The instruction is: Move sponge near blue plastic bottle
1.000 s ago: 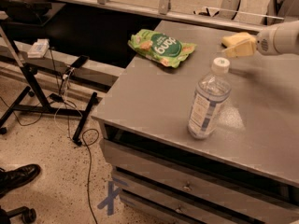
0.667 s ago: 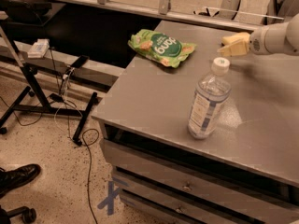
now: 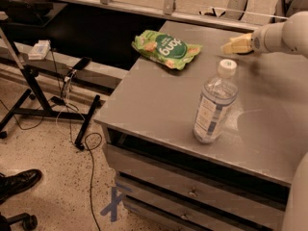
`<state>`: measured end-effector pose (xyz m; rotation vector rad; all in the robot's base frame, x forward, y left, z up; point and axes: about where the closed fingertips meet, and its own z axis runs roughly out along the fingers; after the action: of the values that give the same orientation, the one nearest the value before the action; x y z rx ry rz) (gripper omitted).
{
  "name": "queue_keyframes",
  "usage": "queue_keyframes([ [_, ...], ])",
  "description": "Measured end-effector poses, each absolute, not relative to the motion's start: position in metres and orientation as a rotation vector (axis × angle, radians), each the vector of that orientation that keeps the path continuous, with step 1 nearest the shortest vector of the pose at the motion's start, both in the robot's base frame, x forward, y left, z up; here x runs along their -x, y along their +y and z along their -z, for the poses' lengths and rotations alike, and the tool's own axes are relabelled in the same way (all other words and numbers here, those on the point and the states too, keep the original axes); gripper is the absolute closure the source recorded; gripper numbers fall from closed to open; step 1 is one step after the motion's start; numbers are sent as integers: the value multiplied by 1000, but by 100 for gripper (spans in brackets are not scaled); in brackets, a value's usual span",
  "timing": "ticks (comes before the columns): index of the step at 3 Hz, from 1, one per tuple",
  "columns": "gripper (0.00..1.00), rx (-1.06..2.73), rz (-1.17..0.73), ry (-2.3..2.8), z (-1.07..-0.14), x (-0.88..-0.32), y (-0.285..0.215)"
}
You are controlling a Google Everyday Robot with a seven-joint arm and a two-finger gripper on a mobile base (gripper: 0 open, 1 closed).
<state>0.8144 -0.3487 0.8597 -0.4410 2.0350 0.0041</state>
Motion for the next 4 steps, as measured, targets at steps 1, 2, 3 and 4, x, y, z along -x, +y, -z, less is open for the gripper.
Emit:
queue_keyframes([
  [1, 15, 413, 1, 2043, -852, -820, -353],
  [2, 39, 386, 3, 2052, -847, -818, -361],
  [3, 62, 377, 7, 2050, -848, -814, -368],
  [4, 85, 390, 16, 2036, -857, -804, -374],
])
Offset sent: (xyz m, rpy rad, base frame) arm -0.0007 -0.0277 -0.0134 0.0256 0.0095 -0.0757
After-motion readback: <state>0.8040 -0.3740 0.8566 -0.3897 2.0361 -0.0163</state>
